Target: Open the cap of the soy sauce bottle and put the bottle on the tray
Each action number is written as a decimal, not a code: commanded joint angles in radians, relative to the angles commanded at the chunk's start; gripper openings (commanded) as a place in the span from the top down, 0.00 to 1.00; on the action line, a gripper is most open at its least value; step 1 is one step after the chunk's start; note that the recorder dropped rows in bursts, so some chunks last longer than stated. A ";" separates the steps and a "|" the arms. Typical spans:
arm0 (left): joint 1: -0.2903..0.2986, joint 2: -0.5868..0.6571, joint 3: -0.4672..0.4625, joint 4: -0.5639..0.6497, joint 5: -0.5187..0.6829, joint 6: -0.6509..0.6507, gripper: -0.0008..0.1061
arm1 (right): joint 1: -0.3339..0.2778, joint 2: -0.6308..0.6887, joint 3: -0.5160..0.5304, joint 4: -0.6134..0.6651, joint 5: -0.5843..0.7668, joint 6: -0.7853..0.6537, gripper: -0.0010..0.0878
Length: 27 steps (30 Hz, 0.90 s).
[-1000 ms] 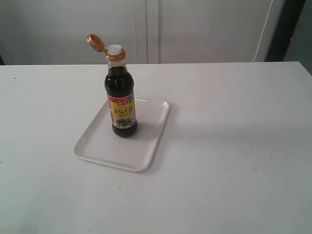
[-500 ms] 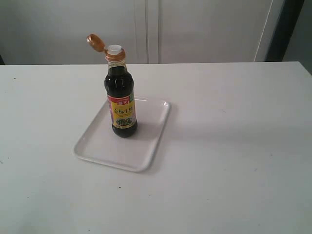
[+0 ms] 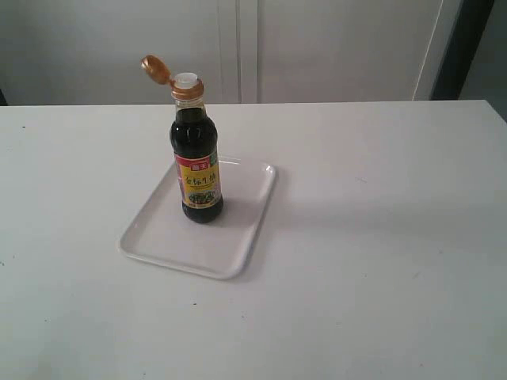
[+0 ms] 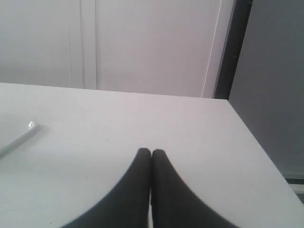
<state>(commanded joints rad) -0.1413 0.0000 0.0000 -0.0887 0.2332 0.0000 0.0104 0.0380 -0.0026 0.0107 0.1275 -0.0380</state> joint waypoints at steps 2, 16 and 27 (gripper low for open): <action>0.000 0.000 0.000 0.000 0.000 0.000 0.99 | 0.000 -0.018 0.003 0.000 0.000 0.000 0.99; 0.000 0.000 0.000 0.000 0.000 0.000 0.99 | 0.000 -0.038 0.003 0.000 0.193 0.000 0.99; 0.000 0.000 0.000 0.000 0.000 0.000 0.99 | 0.000 -0.038 0.003 -0.002 0.222 0.000 0.99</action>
<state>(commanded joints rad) -0.1413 0.0000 0.0000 -0.0887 0.2332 0.0000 0.0104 0.0000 0.0000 0.0089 0.3498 -0.0380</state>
